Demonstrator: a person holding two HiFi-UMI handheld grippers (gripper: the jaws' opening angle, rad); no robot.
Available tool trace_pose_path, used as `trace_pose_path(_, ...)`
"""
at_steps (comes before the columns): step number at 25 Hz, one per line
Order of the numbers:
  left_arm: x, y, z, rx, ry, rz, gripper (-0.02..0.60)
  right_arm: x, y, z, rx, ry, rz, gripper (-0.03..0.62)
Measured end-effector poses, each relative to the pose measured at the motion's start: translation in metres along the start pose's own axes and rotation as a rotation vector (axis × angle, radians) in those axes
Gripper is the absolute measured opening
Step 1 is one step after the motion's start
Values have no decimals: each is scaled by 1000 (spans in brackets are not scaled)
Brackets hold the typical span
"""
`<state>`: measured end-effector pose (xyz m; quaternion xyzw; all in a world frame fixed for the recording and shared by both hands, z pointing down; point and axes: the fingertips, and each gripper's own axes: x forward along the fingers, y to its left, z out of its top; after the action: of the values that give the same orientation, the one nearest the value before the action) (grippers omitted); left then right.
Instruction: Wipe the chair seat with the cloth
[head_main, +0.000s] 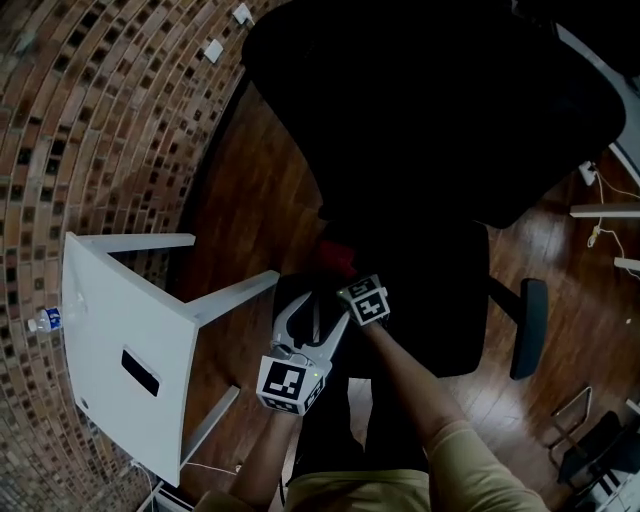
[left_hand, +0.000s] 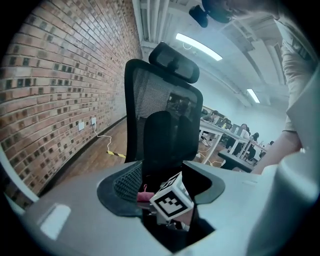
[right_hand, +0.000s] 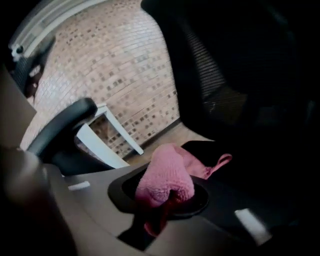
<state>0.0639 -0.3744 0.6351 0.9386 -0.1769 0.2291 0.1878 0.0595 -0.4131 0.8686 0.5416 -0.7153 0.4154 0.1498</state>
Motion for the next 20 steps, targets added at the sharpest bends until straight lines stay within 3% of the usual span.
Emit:
trace_pose_path(3,-8,8,1,5,6,12,241,12,-7,-12,134,45,-62,67)
trace_pose_path(6,-4,8,-3,0,19,5,241,-25,-70,-34,277,37,-206,67)
trace_pose_path(8,1,-1,-6,-2,27,-16,241,-74,-132,-64,275,73,-366,67)
trace_pose_path(11,8,-17,-7,-5,23,-52,241,-173,-224,-102,302,116,-671,66)
trace_pose_path(14,13,-28,-8,-16,19,-73,241,-250,-273,-121,352,125,-885,66)
trace_pose_path(17,17,-34,-7,-14,24,-78,241,-256,-276,-121,390,123,-901,66)
trace_pose_path(18,18,-33,-6,-10,25,-74,241,-241,-267,-117,402,103,-845,66)
trace_pose_path(20,19,-32,-6,-3,28,-60,241,-191,-226,-97,393,18,-624,66)
